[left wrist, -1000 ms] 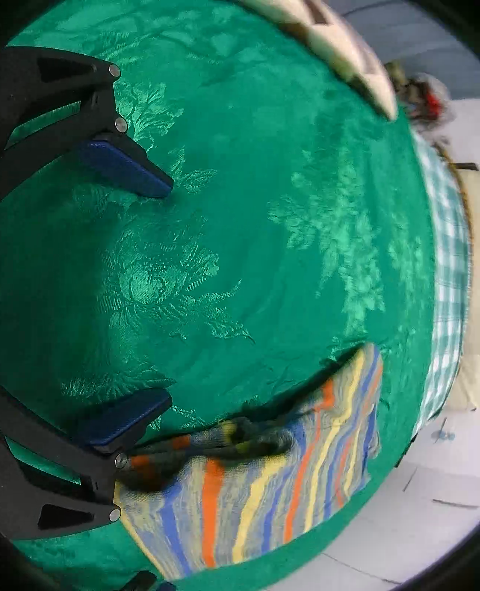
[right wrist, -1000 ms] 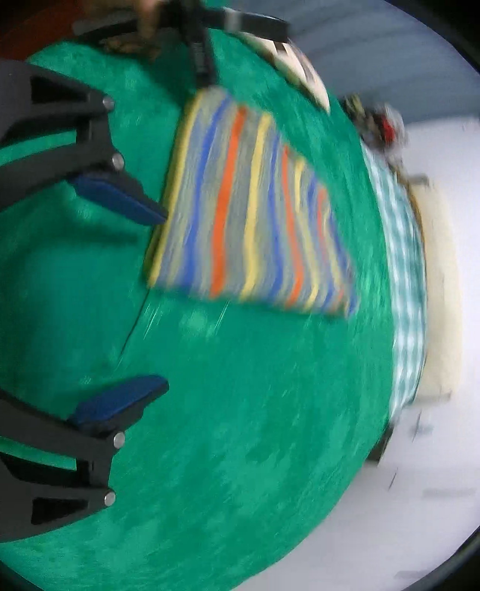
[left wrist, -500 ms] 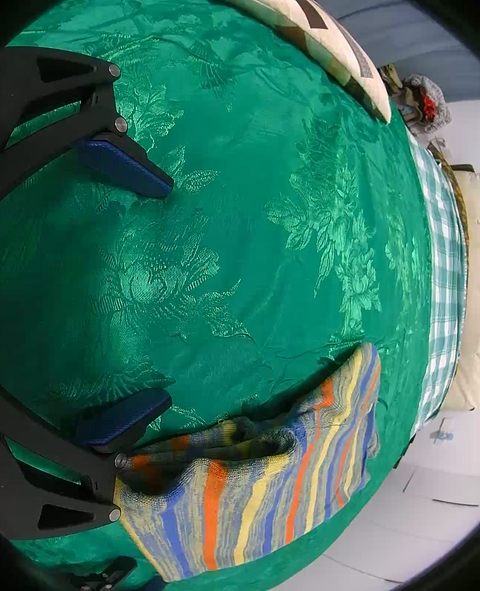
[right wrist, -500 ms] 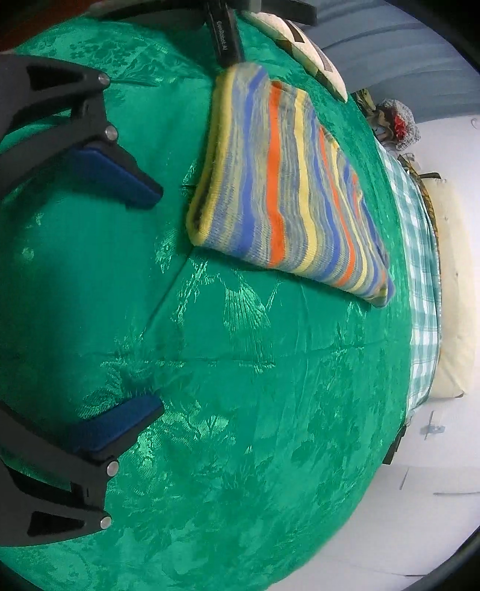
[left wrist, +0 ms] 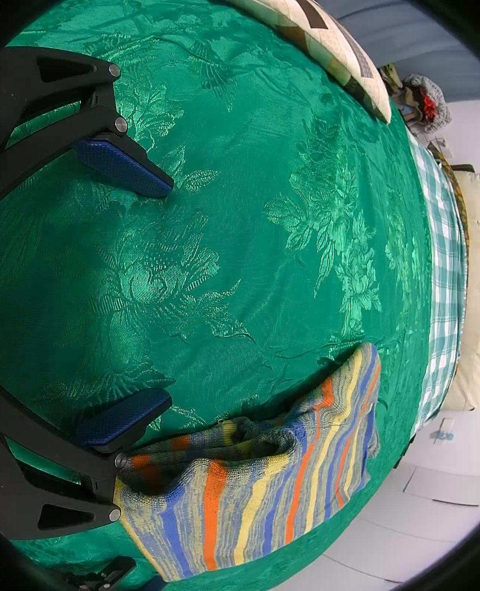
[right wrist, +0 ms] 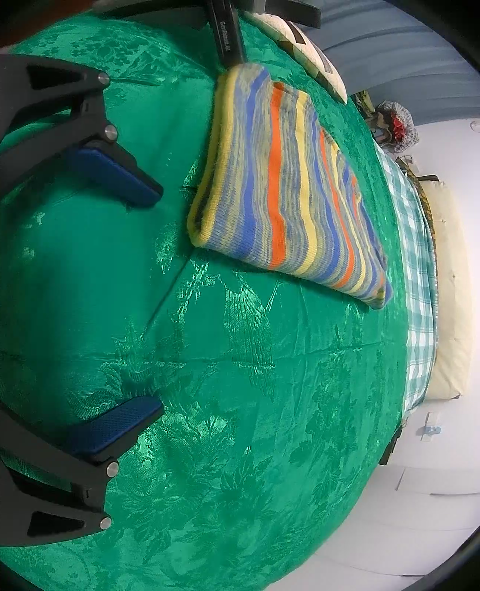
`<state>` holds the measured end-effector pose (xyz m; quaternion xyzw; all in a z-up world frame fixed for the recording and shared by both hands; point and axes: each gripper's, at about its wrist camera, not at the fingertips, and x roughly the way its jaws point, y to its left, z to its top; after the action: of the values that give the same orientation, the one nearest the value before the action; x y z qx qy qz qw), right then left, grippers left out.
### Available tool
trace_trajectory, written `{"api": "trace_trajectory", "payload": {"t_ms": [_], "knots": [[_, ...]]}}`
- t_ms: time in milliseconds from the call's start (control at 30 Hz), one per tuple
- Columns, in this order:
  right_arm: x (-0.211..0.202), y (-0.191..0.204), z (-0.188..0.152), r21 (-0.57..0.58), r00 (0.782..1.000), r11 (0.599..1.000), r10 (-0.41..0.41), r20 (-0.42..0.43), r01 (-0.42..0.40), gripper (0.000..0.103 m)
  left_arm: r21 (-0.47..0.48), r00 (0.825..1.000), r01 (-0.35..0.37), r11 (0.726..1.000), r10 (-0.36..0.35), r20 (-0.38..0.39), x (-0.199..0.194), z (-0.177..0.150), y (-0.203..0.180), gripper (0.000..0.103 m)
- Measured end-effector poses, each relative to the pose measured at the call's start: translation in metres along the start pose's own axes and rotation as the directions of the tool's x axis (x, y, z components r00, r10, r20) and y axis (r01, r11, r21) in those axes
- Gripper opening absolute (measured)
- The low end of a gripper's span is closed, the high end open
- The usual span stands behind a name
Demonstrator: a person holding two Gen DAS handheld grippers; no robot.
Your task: Fold small clothes
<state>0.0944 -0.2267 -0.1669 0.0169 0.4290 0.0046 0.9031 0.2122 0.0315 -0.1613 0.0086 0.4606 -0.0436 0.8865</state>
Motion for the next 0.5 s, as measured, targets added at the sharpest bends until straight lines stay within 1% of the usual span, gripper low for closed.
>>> {"api": "trace_trajectory", "payload": {"t_ms": [500], "knots": [[-0.0004, 0.0002, -0.0011, 0.000, 1.000, 1.000, 0.000, 0.002, 0.000, 0.103, 0.000, 1.000, 0.000, 1.000, 0.000, 0.000, -0.0007, -0.0004, 0.0001, 0.103]]}}
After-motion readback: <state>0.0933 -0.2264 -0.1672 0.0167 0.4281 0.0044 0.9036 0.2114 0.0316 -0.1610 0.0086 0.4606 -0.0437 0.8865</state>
